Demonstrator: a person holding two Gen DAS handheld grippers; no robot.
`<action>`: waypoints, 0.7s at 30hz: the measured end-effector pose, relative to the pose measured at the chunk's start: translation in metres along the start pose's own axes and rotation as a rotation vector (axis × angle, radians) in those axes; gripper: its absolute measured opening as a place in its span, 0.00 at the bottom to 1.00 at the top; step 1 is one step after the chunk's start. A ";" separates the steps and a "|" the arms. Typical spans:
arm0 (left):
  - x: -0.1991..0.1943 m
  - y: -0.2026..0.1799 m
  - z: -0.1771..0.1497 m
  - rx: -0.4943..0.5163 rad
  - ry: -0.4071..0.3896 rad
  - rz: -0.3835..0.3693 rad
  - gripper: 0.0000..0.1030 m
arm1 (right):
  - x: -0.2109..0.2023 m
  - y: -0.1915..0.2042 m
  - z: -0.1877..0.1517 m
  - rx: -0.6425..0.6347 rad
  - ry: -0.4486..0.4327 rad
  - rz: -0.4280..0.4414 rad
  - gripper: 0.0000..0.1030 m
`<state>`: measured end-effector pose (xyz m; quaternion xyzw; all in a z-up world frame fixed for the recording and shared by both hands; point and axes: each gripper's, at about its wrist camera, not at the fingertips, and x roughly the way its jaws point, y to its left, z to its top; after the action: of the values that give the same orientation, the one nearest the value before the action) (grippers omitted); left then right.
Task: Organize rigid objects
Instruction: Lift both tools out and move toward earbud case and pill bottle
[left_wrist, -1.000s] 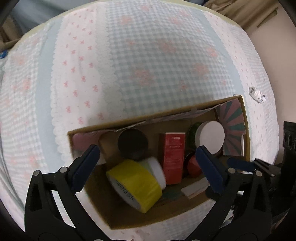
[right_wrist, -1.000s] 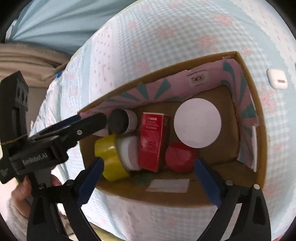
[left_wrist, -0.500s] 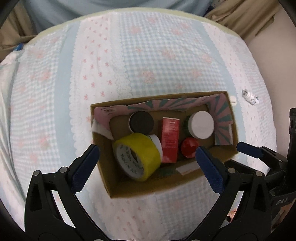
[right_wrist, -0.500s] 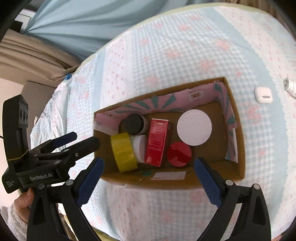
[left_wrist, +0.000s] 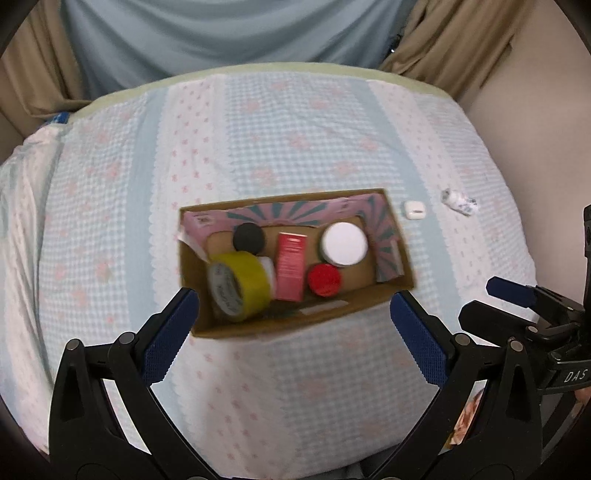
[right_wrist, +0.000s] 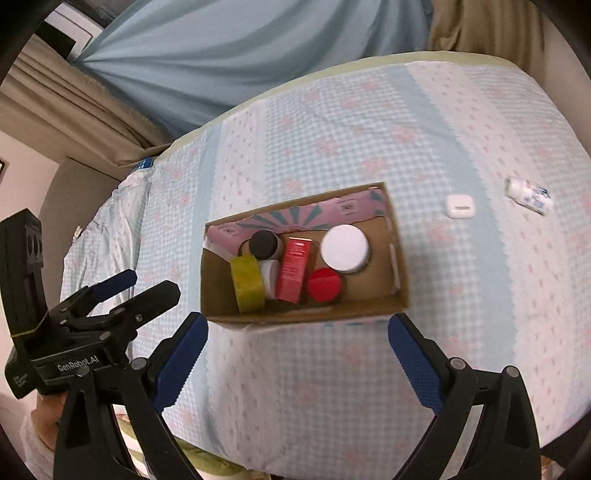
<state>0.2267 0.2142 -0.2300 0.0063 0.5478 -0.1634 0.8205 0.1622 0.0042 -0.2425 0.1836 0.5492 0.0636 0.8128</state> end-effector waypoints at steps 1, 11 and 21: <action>-0.003 -0.008 -0.003 0.000 -0.003 -0.002 1.00 | -0.009 -0.006 -0.003 0.003 -0.007 -0.009 0.94; -0.020 -0.121 -0.014 0.041 -0.044 -0.007 1.00 | -0.080 -0.081 -0.011 -0.010 -0.089 -0.130 0.94; 0.011 -0.242 -0.012 -0.076 -0.083 0.106 1.00 | -0.126 -0.193 0.020 -0.303 -0.090 -0.209 0.94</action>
<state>0.1531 -0.0156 -0.2040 -0.0025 0.5180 -0.0988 0.8497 0.1124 -0.2166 -0.1978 0.0035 0.5125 0.0526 0.8571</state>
